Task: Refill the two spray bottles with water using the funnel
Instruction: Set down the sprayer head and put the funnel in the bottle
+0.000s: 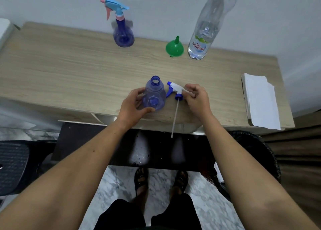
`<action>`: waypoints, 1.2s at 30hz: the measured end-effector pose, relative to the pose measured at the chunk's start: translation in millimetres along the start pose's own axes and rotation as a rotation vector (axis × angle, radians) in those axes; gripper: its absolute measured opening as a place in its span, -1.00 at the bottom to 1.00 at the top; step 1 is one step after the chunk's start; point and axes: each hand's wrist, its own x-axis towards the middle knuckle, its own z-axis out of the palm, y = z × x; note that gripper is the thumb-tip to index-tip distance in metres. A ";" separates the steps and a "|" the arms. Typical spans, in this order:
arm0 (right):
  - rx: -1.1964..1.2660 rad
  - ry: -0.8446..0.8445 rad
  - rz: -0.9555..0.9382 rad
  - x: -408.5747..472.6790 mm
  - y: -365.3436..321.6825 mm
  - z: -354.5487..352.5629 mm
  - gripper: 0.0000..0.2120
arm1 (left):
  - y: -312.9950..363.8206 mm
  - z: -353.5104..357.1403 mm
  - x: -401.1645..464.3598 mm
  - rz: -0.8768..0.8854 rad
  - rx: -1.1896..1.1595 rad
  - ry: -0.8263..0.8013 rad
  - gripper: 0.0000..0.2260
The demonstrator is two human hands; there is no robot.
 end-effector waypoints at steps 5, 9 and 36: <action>0.051 0.042 0.003 16.3 -21.3 -1.2 -0.74 | -0.8 1.8 -2.4 0.004 -0.018 0.017 -0.32; 0.050 0.017 -0.059 37.7 -42.9 7.4 -0.67 | -9.1 2.6 -4.2 -0.002 -0.035 0.052 -0.32; -0.266 0.049 -0.255 176.4 -51.2 77.8 -0.31 | -15.7 9.4 -0.6 -0.061 -0.151 0.096 -0.30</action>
